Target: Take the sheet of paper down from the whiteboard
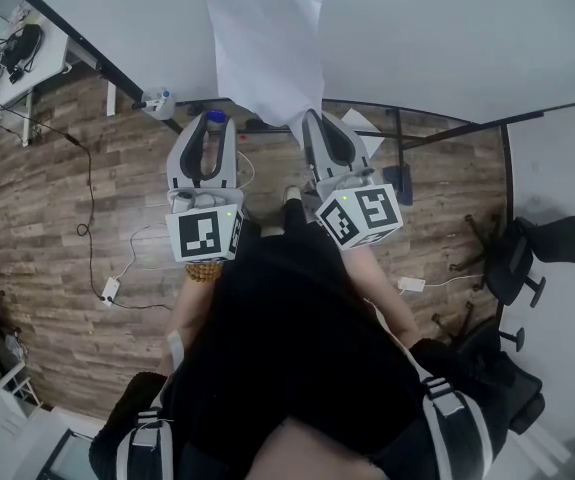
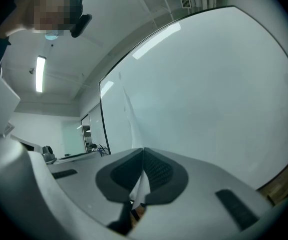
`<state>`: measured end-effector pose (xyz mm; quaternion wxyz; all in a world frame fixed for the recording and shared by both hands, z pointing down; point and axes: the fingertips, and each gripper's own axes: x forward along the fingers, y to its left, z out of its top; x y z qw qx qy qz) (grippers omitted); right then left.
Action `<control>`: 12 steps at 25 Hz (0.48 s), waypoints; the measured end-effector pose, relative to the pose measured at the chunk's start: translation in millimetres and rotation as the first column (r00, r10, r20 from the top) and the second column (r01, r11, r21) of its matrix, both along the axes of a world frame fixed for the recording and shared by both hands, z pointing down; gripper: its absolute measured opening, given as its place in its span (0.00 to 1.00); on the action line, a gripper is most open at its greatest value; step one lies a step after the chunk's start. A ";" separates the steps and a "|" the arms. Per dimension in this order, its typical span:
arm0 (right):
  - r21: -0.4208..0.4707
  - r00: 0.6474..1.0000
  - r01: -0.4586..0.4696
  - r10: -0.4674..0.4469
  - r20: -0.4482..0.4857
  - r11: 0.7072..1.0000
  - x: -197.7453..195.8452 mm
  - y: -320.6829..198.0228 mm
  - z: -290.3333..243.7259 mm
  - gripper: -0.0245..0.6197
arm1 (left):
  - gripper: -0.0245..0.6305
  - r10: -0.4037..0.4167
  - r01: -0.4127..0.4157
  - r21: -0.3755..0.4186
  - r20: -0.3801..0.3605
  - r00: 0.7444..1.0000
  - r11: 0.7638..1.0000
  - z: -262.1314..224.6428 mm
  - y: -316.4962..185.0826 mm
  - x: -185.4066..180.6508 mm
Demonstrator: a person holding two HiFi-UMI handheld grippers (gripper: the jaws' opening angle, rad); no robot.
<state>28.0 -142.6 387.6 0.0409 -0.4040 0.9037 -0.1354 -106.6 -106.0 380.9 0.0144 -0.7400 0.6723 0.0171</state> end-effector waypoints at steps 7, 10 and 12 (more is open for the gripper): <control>0.005 1.000 -0.003 0.003 0.002 1.000 0.7 -0.8 -1.9 0.04 | 0.23 -0.007 0.007 -0.008 -0.001 1.000 1.000 3.7 1.6 -4.1; 0.008 1.000 -0.003 0.003 -0.002 1.000 1.8 -1.2 -2.9 0.04 | 0.23 -0.008 0.008 -0.007 -0.001 1.000 1.000 3.6 1.6 -4.9; 0.011 1.000 0.003 -0.003 -0.007 1.000 2.4 -1.4 -4.0 0.03 | 0.23 -0.008 0.008 -0.007 -0.001 1.000 1.000 2.4 1.4 -4.7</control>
